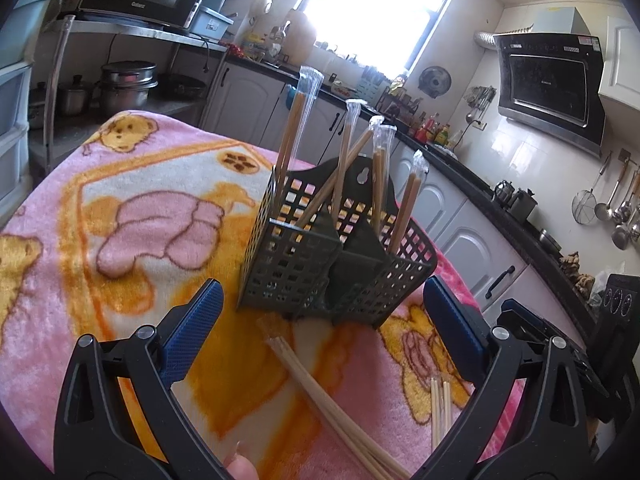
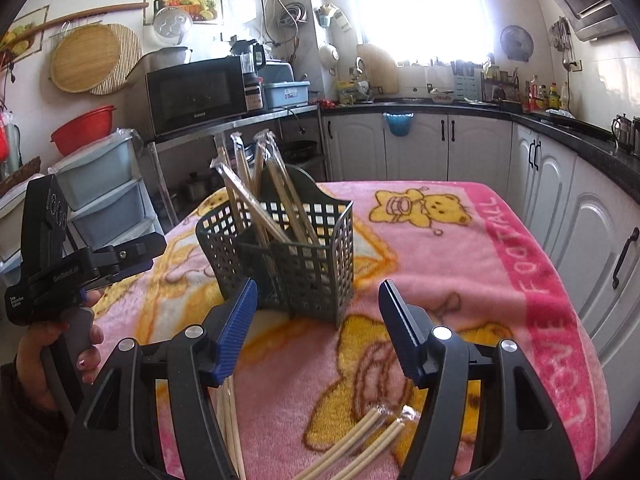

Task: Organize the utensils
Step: 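Move both open tools back down to the loose chopstick bundles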

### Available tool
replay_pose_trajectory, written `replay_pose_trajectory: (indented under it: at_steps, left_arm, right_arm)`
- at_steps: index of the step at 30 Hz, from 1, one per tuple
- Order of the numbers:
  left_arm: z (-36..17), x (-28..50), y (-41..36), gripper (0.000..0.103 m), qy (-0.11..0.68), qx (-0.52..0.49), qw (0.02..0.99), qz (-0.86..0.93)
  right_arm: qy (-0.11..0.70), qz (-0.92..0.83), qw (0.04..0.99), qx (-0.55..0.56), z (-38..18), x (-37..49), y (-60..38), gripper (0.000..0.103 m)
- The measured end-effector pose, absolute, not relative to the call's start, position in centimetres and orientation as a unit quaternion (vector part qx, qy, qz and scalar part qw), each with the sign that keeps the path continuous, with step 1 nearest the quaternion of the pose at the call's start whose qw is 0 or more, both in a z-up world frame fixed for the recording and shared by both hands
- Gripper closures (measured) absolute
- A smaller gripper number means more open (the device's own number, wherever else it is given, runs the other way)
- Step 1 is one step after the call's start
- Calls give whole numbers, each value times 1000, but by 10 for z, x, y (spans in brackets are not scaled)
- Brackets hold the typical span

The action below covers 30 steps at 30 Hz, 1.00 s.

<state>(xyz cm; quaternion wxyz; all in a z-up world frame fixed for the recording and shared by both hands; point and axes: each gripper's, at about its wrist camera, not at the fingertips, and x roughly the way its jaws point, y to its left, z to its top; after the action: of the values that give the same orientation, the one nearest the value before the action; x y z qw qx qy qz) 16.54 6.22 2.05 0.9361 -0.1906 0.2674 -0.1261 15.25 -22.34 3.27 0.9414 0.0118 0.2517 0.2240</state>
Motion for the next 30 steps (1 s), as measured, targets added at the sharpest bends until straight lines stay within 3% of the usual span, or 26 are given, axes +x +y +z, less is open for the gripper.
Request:
replay_pose_trajectory:
  at_steps: [25, 30]
  left_arm:
    - [-27, 169, 50, 11, 344, -181, 912, -128]
    - [-38, 172, 46, 24, 362, -186, 903, -138]
  right_arm:
    - [348, 219, 911, 13, -13, 144, -232, 42]
    - [375, 214, 902, 11, -27, 147, -233, 42]
